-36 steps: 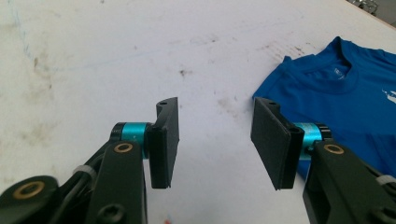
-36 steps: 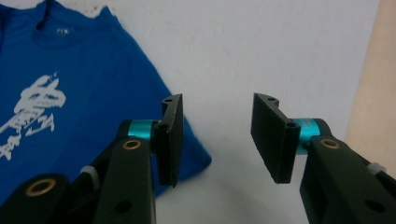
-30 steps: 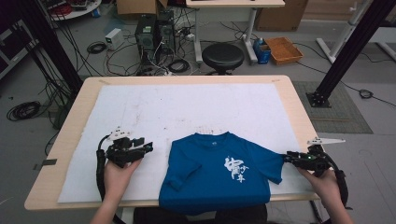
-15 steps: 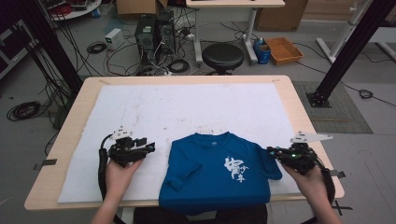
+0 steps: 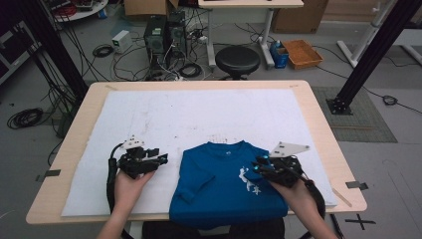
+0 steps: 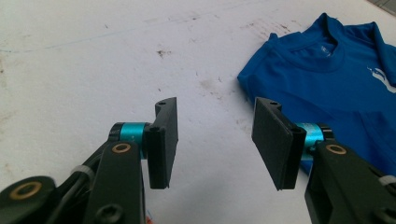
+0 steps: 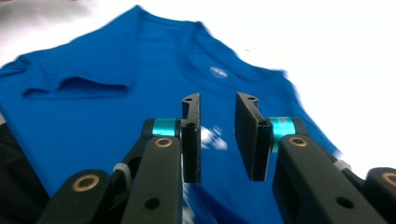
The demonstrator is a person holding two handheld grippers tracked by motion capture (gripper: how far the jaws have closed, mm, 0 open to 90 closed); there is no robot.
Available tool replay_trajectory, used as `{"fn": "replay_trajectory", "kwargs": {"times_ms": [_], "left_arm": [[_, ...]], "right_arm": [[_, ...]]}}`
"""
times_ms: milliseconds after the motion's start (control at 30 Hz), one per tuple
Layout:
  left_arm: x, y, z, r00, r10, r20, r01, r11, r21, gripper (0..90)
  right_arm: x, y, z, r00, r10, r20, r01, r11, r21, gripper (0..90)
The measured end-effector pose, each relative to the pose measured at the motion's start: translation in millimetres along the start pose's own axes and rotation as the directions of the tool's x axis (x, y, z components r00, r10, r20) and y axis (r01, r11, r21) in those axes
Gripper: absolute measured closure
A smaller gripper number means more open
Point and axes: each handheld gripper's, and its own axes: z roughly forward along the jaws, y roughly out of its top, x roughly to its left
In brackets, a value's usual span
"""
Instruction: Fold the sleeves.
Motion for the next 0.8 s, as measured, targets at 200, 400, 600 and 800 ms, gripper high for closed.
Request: {"fn": "replay_trajectory", "kwargs": {"times_ms": [200,400,600,800], "left_arm": [[-1.5,-0.3,4.1,1.0,0.005,0.0,-0.005,0.9999,0.016,50.2],[-5.0,-0.2,6.1,1.0,0.009,0.004,-0.009,0.9997,0.023,49.6],[-6.4,-1.1,7.8,0.9999,0.015,0.001,-0.015,0.9993,0.035,49.3],[-6.4,-1.2,7.8,0.9999,0.014,0.002,-0.014,0.9993,0.035,49.2]], "right_arm": [[-19.6,-47.1,-34.7,0.9946,0.098,0.035,-0.098,0.995,0.005,60.5],[-17.6,-67.1,-28.5,0.9951,0.099,-0.008,-0.098,0.993,0.059,70.6],[3.8,-62.3,-16.4,0.9837,-0.082,-0.16,0.098,0.991,0.093,83.8],[8.5,-64.1,-14.9,0.9647,-0.121,-0.234,0.152,0.982,0.116,75.9]]}}
